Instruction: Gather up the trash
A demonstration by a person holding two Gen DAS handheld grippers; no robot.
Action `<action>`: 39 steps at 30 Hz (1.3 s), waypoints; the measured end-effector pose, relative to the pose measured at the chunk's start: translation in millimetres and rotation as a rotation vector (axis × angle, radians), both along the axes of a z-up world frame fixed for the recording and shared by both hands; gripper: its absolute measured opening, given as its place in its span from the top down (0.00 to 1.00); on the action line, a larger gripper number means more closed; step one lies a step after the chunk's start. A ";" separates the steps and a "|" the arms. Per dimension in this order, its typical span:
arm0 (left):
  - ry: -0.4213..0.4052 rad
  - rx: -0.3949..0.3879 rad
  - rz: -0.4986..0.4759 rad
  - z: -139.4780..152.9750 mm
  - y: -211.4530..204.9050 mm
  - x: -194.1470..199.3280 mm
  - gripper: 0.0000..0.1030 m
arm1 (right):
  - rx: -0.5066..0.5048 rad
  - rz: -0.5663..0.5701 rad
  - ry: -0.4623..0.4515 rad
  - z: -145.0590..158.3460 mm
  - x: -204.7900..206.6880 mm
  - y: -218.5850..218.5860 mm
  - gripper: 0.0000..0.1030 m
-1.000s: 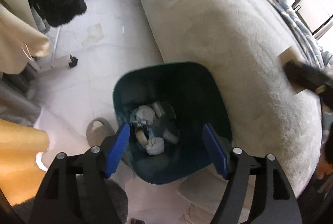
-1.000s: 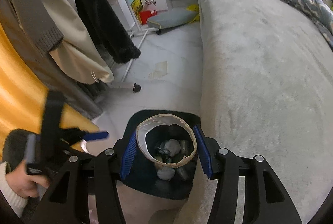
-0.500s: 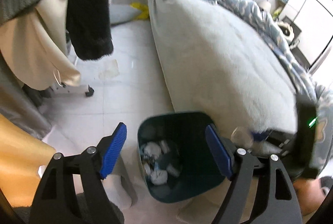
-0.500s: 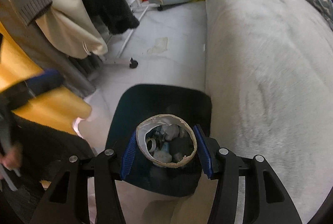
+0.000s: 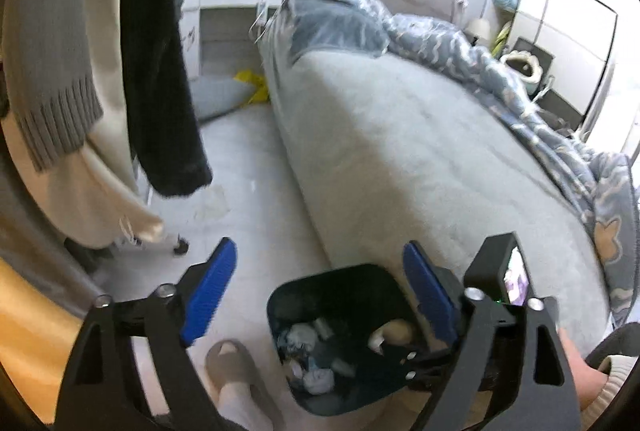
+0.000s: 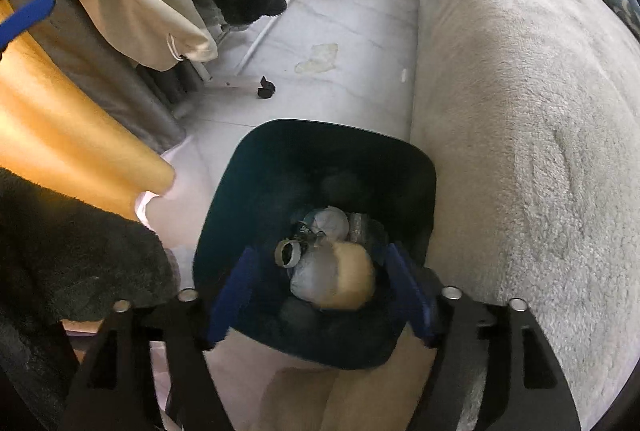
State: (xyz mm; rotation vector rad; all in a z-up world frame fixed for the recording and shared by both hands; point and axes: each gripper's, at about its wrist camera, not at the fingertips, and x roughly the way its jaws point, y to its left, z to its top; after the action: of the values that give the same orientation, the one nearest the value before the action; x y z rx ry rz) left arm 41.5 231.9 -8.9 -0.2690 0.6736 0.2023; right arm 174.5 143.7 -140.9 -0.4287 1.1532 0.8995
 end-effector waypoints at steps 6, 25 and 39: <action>-0.016 0.043 -0.051 7.6 -17.3 -4.5 0.03 | 0.044 -0.087 -0.060 30.0 -6.1 -30.7 0.15; -0.104 0.144 -0.106 44.8 -86.0 -28.4 0.03 | 0.265 -0.323 -0.431 182.8 -90.9 -187.3 0.03; -0.081 0.098 -0.176 33.1 -112.2 -31.5 0.03 | 0.251 -0.549 -0.575 201.7 -106.8 -310.5 0.03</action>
State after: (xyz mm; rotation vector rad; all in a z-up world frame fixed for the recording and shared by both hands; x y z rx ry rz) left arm 9.9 119.7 24.2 -0.1220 0.6019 0.0553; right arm 67.7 -166.7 60.7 -0.1304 0.5672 0.3862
